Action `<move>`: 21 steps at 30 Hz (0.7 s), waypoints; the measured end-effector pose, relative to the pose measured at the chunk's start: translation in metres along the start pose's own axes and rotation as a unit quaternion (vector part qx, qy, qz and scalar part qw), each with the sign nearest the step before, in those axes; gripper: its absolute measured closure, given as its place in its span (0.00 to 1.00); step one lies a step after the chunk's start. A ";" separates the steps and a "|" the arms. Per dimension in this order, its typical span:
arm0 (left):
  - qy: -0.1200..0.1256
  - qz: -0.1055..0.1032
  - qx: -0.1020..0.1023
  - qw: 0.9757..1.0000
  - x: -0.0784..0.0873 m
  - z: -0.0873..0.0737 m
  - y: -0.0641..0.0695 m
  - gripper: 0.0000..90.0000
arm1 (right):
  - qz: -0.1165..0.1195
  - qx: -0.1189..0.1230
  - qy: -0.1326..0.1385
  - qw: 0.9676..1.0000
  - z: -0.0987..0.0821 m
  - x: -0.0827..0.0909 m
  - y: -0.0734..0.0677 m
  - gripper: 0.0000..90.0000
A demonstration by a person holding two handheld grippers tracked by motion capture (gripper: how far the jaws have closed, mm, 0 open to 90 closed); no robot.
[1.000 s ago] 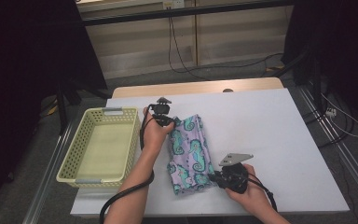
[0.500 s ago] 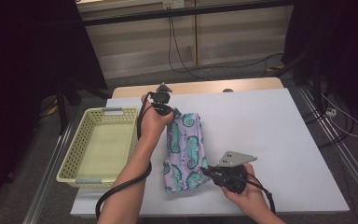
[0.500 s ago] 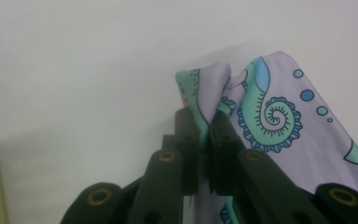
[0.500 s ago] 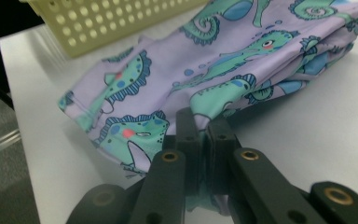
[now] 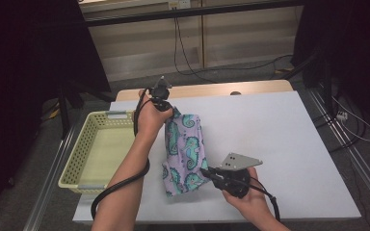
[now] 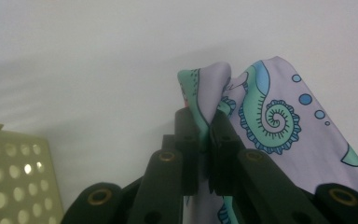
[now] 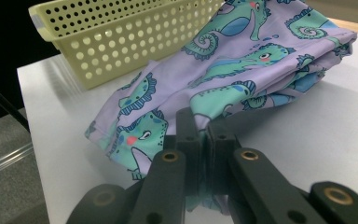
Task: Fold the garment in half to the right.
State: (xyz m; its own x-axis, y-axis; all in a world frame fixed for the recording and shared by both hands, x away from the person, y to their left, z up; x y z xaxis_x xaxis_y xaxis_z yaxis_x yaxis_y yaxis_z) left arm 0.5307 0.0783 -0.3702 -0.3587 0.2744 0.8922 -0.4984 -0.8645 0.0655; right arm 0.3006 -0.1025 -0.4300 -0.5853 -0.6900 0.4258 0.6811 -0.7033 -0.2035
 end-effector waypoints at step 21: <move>-0.040 0.013 0.003 0.999 0.027 0.009 -0.011 0.94 | 0.008 0.001 0.024 1.000 0.016 -0.003 -0.011 0.97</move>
State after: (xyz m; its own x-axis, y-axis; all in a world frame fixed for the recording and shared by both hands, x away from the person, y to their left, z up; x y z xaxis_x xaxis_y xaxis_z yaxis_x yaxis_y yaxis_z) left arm 0.5337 0.0911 -0.3427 -0.3064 0.2176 0.9267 -0.4846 -0.8736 0.0449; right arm 0.3014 -0.0901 -0.4150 -0.5945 -0.7093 0.3789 0.6922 -0.6911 -0.2077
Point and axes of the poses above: each handheld gripper's, and its own axes: x roughly backward along the jaws, z roughly out of its top, y roughly to its right, the point moved 3 cm from there along -x, roughly forward along the jaws, and after that the axes turned 6 degrees about -x, right-handed, at the moved point
